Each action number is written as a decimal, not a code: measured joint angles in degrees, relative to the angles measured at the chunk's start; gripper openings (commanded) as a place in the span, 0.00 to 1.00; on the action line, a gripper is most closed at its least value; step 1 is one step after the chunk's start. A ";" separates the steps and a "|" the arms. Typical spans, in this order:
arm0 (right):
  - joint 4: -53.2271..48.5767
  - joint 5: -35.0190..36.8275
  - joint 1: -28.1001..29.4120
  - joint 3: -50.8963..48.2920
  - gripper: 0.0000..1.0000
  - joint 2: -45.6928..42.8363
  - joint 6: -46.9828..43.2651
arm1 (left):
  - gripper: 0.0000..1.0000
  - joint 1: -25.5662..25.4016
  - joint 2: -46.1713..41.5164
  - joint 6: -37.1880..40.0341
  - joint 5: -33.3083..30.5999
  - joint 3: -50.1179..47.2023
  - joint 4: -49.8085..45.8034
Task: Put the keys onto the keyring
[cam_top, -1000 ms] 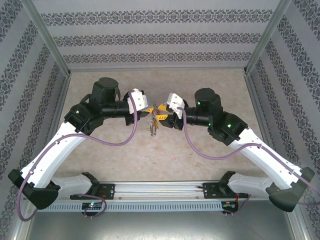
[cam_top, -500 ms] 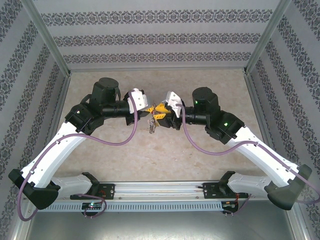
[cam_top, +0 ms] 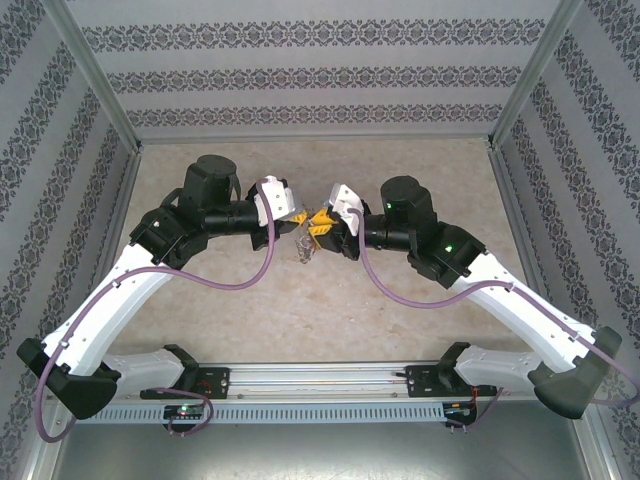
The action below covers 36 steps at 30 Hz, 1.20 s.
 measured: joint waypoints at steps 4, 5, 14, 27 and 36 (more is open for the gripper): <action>-0.17 1.62 -0.90 -1.14 0.06 -0.15 -0.76 | 0.00 0.04 -0.02 -0.09 0.39 0.00 0.59; -0.28 1.84 -1.11 -1.27 0.05 -0.15 -0.81 | 0.00 0.04 -0.02 -0.11 0.50 0.00 0.61; -0.35 2.03 -1.75 -1.40 0.00 -0.20 -1.05 | 0.00 1.20 -0.39 -1.51 2.82 -0.39 1.79; -1.75 -0.72 -2.23 1.53 0.00 3.65 -1.09 | 0.00 2.64 -1.18 -3.26 6.67 -2.54 3.80; -4.85 -3.28 -2.60 3.93 0.14 5.27 -1.29 | 0.00 3.39 -1.79 -4.33 7.74 -3.41 4.92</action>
